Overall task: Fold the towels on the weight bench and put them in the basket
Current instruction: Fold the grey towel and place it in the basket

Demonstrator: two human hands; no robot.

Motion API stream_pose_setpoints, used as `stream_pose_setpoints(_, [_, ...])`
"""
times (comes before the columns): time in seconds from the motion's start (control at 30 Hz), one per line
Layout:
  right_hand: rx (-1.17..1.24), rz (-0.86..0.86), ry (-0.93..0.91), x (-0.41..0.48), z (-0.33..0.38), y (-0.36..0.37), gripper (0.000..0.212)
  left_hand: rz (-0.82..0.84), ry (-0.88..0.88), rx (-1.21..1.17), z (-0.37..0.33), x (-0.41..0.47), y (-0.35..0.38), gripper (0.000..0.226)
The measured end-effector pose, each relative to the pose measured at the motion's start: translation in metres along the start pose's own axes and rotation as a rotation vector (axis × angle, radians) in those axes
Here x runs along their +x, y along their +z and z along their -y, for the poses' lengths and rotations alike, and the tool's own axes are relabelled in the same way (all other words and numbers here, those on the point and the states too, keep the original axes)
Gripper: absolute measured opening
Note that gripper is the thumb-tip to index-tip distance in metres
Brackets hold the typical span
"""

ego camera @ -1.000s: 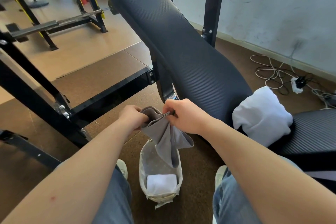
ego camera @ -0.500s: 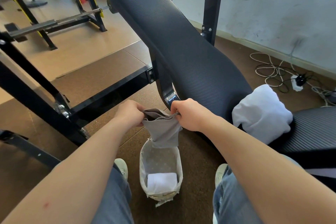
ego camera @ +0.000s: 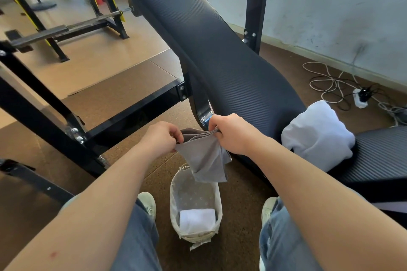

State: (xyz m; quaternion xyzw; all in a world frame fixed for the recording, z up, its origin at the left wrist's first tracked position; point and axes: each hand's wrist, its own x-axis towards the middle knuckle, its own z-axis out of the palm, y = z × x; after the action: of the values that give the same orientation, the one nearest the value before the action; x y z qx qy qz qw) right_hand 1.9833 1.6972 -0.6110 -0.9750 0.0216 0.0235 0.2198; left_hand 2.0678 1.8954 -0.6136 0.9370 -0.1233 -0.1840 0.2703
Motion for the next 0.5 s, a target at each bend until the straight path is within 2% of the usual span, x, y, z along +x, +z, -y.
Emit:
stream_pose_setpoints(0.1, [-0.044, 0.050, -0.027, 0.000, 0.002, 0.002, 0.029, 0.013, 0.018, 0.086, 0.000, 0.000, -0.001, 0.030])
stream_pose_setpoints(0.23, [-0.078, 0.034, -0.019, -0.001, -0.003, 0.001, 0.031, 0.058, 0.105, 0.156, 0.004, -0.002, -0.004, 0.034])
stream_pose_setpoints(0.37, [-0.081, 0.008, 0.000, -0.001, -0.008, -0.001, 0.030, 0.064, 0.158, 0.134, 0.005, -0.005, -0.005, 0.026])
stream_pose_setpoints(0.5, [-0.039, 0.006, 0.022, 0.001, -0.011, 0.001, 0.033, 0.152, 0.204, 0.251, 0.007, -0.004, -0.006, 0.037])
